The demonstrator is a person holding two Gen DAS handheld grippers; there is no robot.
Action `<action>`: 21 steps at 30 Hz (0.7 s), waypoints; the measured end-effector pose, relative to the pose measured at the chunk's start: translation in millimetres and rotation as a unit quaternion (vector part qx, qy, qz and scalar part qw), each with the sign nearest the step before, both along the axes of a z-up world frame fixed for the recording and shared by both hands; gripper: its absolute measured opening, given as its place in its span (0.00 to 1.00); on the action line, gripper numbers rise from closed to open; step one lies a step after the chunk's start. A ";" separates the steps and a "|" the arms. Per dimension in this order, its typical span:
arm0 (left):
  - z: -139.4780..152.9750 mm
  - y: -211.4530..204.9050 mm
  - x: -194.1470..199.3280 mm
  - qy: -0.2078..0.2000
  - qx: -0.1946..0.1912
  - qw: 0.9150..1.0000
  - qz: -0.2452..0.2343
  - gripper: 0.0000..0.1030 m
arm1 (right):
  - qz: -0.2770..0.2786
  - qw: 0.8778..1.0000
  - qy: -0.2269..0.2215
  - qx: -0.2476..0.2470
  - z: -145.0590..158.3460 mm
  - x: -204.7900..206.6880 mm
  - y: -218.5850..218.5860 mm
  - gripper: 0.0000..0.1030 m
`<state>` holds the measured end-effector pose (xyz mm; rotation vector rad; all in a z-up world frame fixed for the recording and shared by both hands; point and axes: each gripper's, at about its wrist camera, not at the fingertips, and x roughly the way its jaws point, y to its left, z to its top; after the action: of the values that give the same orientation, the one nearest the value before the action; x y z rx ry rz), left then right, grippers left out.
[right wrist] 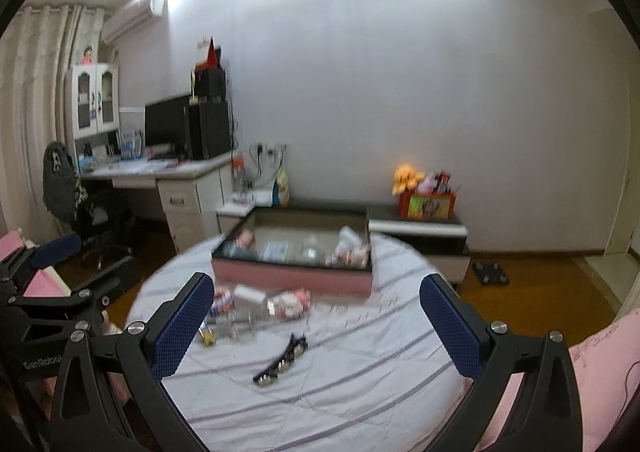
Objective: Organize rigid objects
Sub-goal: 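Grasp the black flower hair clip with the right tool while the left tool grasps the blue lighter box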
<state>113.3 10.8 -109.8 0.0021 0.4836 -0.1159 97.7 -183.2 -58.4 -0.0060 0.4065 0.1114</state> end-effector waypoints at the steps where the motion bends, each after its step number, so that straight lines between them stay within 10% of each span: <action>1: -11.7 2.5 8.3 0.020 -0.002 1.000 0.001 1.00 | 0.004 1.000 0.018 0.001 -12.3 9.6 1.5 1.00; 11: -93.7 26.9 53.3 0.134 0.006 0.990 0.034 1.00 | 0.032 0.983 0.178 0.045 -122.1 83.5 16.0 1.00; 19: -107.8 36.7 66.2 0.159 -0.005 0.987 0.038 1.00 | 0.038 0.975 0.218 0.019 -146.6 116.0 38.2 0.99; 21: -110.1 37.6 69.9 0.166 -0.016 0.985 0.035 1.00 | 0.035 0.973 0.227 0.006 -150.3 119.4 36.9 0.86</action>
<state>183.2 48.4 -219.8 -0.0656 0.8147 -0.0550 217.1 -146.3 -208.8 0.0178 0.8636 0.1863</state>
